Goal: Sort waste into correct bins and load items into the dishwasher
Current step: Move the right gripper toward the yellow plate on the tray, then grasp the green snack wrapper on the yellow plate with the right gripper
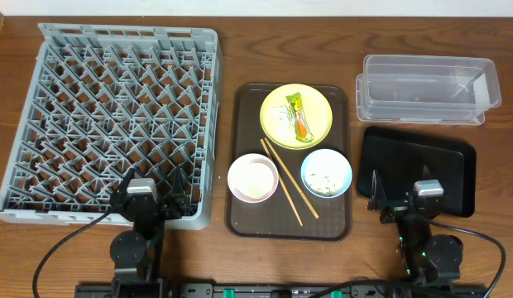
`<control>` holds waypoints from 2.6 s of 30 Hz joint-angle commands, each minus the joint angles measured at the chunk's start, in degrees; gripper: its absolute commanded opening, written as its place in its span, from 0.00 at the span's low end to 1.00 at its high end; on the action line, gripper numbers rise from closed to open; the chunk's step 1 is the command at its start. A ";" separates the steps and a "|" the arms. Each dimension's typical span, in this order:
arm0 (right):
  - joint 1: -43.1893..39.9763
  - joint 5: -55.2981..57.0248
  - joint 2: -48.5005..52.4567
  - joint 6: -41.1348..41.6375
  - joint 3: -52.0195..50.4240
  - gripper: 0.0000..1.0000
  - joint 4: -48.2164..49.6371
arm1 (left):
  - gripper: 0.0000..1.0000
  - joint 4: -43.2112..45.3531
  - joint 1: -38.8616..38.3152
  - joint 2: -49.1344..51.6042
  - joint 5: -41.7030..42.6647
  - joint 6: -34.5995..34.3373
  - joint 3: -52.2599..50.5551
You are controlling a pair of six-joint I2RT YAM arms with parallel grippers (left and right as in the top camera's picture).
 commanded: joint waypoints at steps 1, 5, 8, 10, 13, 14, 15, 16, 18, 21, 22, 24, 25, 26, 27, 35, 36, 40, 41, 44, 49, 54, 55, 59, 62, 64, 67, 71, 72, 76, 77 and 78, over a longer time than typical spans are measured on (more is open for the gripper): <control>-0.11 -0.20 0.09 -0.39 -0.09 0.99 -0.22 | 0.96 -2.69 -0.13 -0.26 0.35 1.01 -0.44; -0.11 -0.20 0.09 -0.39 -0.09 0.99 -0.20 | 0.97 -2.69 -0.13 -0.26 0.35 0.98 -0.44; -0.11 -0.20 0.07 -0.39 -0.09 0.99 -0.22 | 0.97 -2.69 -0.13 -0.26 0.35 0.98 -0.44; -0.11 -0.20 0.07 -0.39 -0.09 0.99 -0.22 | 0.96 -2.67 -0.13 -0.26 0.39 0.98 -0.44; -0.11 0.17 0.07 -0.39 -0.09 0.99 -0.20 | 0.96 -2.69 -0.13 -0.26 0.37 0.98 -0.44; -0.11 0.17 0.07 -0.39 -0.09 0.99 -0.22 | 0.97 -2.69 -0.13 -0.26 0.37 0.98 -0.44; -0.11 0.20 0.07 -0.39 -0.09 0.99 -0.22 | 0.96 -2.69 -0.13 -0.26 0.39 0.98 -0.44; -0.11 0.20 0.07 -0.39 -0.09 0.99 -0.22 | 0.97 -2.69 -0.13 -0.26 0.35 1.01 -0.44; -0.11 0.20 0.09 -0.39 -0.09 0.99 -0.31 | 0.97 -2.69 -0.13 -0.26 0.37 0.98 -0.44; -0.11 -0.98 0.09 0.96 -0.09 0.99 0.33 | 0.96 -2.25 -0.13 -0.26 0.37 0.98 -0.44; -0.11 -1.22 0.09 1.40 -0.07 0.99 0.48 | 0.97 -2.27 -0.13 -0.26 0.37 0.90 -0.44; -0.11 -1.27 0.09 3.06 0.15 0.99 0.46 | 0.97 -2.99 -0.13 -0.24 0.37 -1.11 0.02; -0.11 -1.18 0.09 3.54 0.39 0.99 0.48 | 0.97 -3.50 -0.13 -0.13 0.37 -1.84 0.50; -0.11 -1.09 0.09 3.69 0.74 0.99 0.17 | 0.96 -4.42 -0.13 0.13 0.35 -1.86 1.27; -0.11 -1.09 0.17 3.69 1.18 0.99 -0.22 | 0.97 -5.38 -0.13 0.52 0.35 -1.84 2.19; -0.11 -1.33 10.25 3.69 11.17 0.99 -5.29 | 0.96 -18.10 -0.13 10.97 0.37 -2.27 16.28; -0.11 -1.49 12.70 3.72 12.98 0.99 -5.88 | 0.97 -20.20 -0.13 13.38 0.37 -2.99 18.86; -0.11 -3.10 25.18 3.67 22.16 0.99 -8.87 | 0.97 -28.39 -0.13 22.58 0.37 -4.00 28.24; -0.11 -3.48 28.26 3.67 24.63 0.99 -10.10 | 0.97 -30.34 -0.13 24.79 0.39 -4.04 30.42; -0.11 -5.42 37.48 3.67 32.48 0.99 -15.02 | 0.97 -37.00 -0.13 31.26 0.39 -4.24 37.05; -0.11 -8.00 53.31 3.65 48.02 0.99 -28.33 | 0.97 -48.22 -0.13 40.59 0.42 -4.22 46.40; -0.11 -8.24 64.46 3.30 59.49 0.99 -36.57 | 0.97 -52.02 -0.13 44.87 0.39 -4.22 49.86; -0.11 -10.47 65.81 3.26 60.63 0.99 -36.68 | 0.97 -52.06 -0.13 44.98 0.39 -4.22 49.86; 0.26 -19.10 68.94 2.16 60.98 0.99 -30.58 | 0.97 -52.04 -0.13 44.96 0.39 -4.22 49.86; 2.19 -18.25 70.60 2.14 61.33 0.99 -27.85 | 0.97 -52.02 -0.13 44.94 0.42 -4.22 49.86; 4.57 -15.82 72.15 2.14 63.10 0.99 -28.22 | 0.97 -52.00 -0.13 44.96 0.42 -4.22 49.86; 8.46 -10.40 75.76 2.14 68.32 0.99 -31.21 | 0.97 -52.00 -0.13 44.96 0.39 -4.22 49.86; 12.94 -7.39 82.86 2.21 76.08 0.99 -35.80 | 0.97 -52.02 -0.13 44.96 0.39 -4.22 49.86; 13.73 -6.97 84.76 2.19 77.50 0.99 -36.41 | 0.97 -52.02 -0.13 44.96 0.39 -4.22 49.86; 16.90 -4.39 92.35 2.64 80.83 0.99 -37.00 | 0.97 -52.00 -0.13 44.96 0.39 -4.22 49.86; 17.68 -3.17 94.36 3.02 80.94 0.99 -36.41 | 0.97 -52.00 -0.13 44.96 0.39 -4.22 49.86; 18.25 -2.08 95.93 3.69 80.94 0.99 -35.87 | 0.97 -52.00 -0.13 44.98 0.39 -4.22 49.86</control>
